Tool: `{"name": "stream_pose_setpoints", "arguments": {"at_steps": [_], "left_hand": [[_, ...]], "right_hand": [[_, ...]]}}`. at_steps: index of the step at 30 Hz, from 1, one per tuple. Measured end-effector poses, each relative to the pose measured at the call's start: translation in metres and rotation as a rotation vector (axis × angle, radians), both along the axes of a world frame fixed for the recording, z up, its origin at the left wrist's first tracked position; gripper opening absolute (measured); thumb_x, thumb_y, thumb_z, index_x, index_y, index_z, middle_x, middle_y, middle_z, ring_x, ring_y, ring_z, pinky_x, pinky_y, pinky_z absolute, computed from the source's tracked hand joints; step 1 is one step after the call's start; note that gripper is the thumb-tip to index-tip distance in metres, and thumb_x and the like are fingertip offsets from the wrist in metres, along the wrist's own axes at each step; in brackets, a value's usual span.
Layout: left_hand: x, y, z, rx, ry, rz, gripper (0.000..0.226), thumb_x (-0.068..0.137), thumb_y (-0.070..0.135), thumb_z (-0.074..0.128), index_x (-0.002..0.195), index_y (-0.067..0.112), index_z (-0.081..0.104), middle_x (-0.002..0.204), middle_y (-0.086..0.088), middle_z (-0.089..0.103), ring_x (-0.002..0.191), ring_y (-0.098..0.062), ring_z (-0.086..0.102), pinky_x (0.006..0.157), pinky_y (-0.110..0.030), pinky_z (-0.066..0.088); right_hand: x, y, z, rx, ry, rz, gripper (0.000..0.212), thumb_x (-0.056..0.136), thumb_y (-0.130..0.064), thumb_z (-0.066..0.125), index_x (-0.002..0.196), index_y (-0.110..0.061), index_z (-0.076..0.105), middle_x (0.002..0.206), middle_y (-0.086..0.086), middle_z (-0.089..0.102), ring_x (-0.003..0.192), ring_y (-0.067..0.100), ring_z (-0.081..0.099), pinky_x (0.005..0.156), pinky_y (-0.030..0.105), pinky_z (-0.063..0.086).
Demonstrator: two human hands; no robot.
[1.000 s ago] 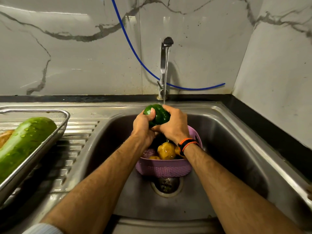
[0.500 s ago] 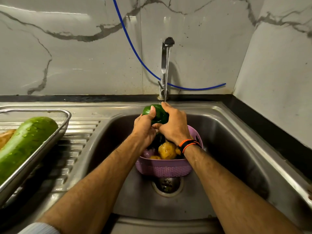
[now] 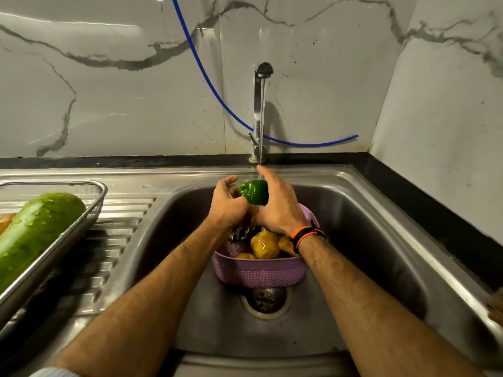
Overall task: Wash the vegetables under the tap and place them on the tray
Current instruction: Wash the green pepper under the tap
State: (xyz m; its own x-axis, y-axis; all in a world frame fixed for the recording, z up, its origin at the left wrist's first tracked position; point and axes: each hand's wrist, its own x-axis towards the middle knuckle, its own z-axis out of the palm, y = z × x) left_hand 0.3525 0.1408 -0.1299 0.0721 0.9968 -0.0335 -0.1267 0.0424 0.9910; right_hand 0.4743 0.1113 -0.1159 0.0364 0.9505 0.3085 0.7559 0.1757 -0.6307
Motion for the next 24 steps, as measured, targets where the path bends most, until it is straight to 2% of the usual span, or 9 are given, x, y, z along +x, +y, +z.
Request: {"name": "stream_pose_setpoints", "arguments": {"at_steps": [2, 5, 7, 9, 12, 16, 19, 22, 24], "left_hand": [[0.0005, 0.0010, -0.0018, 0.061, 0.106, -0.015, 0.093, 0.066, -0.021, 0.071, 0.145, 0.014, 0.037, 0.134, -0.009, 0.053, 0.117, -0.027, 0.058, 0.088, -0.041, 0.059], [0.0005, 0.0006, -0.0025, 0.145, 0.262, -0.016, 0.095, 0.058, -0.010, 0.077, 0.143, 0.014, 0.042, 0.133, -0.008, 0.055, 0.121, -0.026, 0.057, 0.096, -0.043, 0.056], [-0.0011, 0.0009, -0.0054, 0.184, 0.325, -0.013, 0.091, 0.054, -0.005, 0.079, 0.138, 0.012, 0.049, 0.129, -0.008, 0.059, 0.120, -0.024, 0.059, 0.097, -0.044, 0.055], [-0.0041, 0.0027, -0.0092, 0.207, 0.347, 0.010, 0.087, 0.053, -0.005, 0.080, 0.134, 0.012, 0.053, 0.125, -0.007, 0.062, 0.117, -0.022, 0.060, 0.097, -0.043, 0.056], [-0.0031, 0.0024, -0.0096, 0.239, 0.349, 0.053, 0.087, 0.048, 0.000, 0.077, 0.131, 0.015, 0.057, 0.121, -0.003, 0.065, 0.114, -0.019, 0.062, 0.096, -0.042, 0.056], [0.0025, 0.0011, -0.0044, 0.266, 0.358, 0.071, 0.080, 0.058, -0.012, 0.078, 0.129, 0.017, 0.056, 0.122, -0.002, 0.063, 0.114, -0.018, 0.060, 0.098, -0.040, 0.055], [0.0039, 0.0022, -0.0038, 0.292, 0.387, 0.076, 0.079, 0.060, -0.012, 0.079, 0.130, 0.017, 0.056, 0.124, -0.002, 0.062, 0.115, -0.017, 0.060, 0.099, -0.038, 0.054], [0.0028, 0.0015, -0.0054, 0.298, 0.412, 0.071, 0.079, 0.061, -0.009, 0.080, 0.132, 0.015, 0.055, 0.125, -0.002, 0.062, 0.115, -0.016, 0.059, 0.100, -0.035, 0.053], [0.0021, 0.0030, -0.0077, 0.289, 0.391, 0.080, 0.080, 0.056, -0.008, 0.079, 0.130, 0.014, 0.057, 0.122, -0.002, 0.065, 0.113, -0.016, 0.062, 0.099, -0.038, 0.054]], "right_hand": [[0.0019, -0.0003, -0.0014, 0.024, -0.090, 0.010, 0.105, 0.063, -0.011, 0.088, 0.152, -0.018, 0.032, 0.157, 0.009, 0.032, 0.144, 0.026, 0.030, 0.115, 0.035, 0.030], [0.0017, -0.0013, -0.0021, 0.076, -0.177, 0.018, 0.097, 0.059, -0.017, 0.089, 0.145, -0.020, 0.044, 0.142, 0.004, 0.050, 0.131, 0.023, 0.046, 0.106, 0.031, 0.039], [0.0017, -0.0019, -0.0012, 0.064, -0.187, 0.041, 0.100, 0.058, -0.020, 0.091, 0.146, -0.019, 0.044, 0.140, 0.003, 0.052, 0.128, 0.022, 0.049, 0.105, 0.030, 0.040], [0.0015, -0.0027, 0.0001, 0.056, -0.185, 0.063, 0.097, 0.060, -0.020, 0.090, 0.145, -0.019, 0.045, 0.139, 0.003, 0.054, 0.126, 0.022, 0.051, 0.104, 0.031, 0.041], [-0.0009, -0.0045, -0.0001, 0.153, -0.204, 0.033, 0.078, 0.064, -0.019, 0.087, 0.135, -0.021, 0.056, 0.126, 0.003, 0.064, 0.113, 0.022, 0.060, 0.097, 0.032, 0.047], [-0.0029, -0.0044, -0.0035, 0.252, -0.221, -0.048, 0.063, 0.068, -0.014, 0.085, 0.124, -0.013, 0.057, 0.117, 0.007, 0.063, 0.104, 0.025, 0.061, 0.089, 0.035, 0.051], [-0.0036, -0.0027, -0.0024, 0.258, -0.221, -0.050, 0.064, 0.068, -0.008, 0.084, 0.124, -0.010, 0.054, 0.120, 0.009, 0.056, 0.108, 0.026, 0.057, 0.093, 0.036, 0.052], [-0.0036, -0.0007, -0.0015, 0.196, -0.197, -0.009, 0.071, 0.067, -0.004, 0.082, 0.131, -0.014, 0.054, 0.126, 0.005, 0.058, 0.115, 0.023, 0.056, 0.097, 0.033, 0.049], [-0.0035, -0.0004, -0.0014, 0.189, -0.179, -0.005, 0.071, 0.064, -0.006, 0.084, 0.130, -0.017, 0.057, 0.124, 0.004, 0.062, 0.112, 0.022, 0.059, 0.095, 0.032, 0.049]]}}
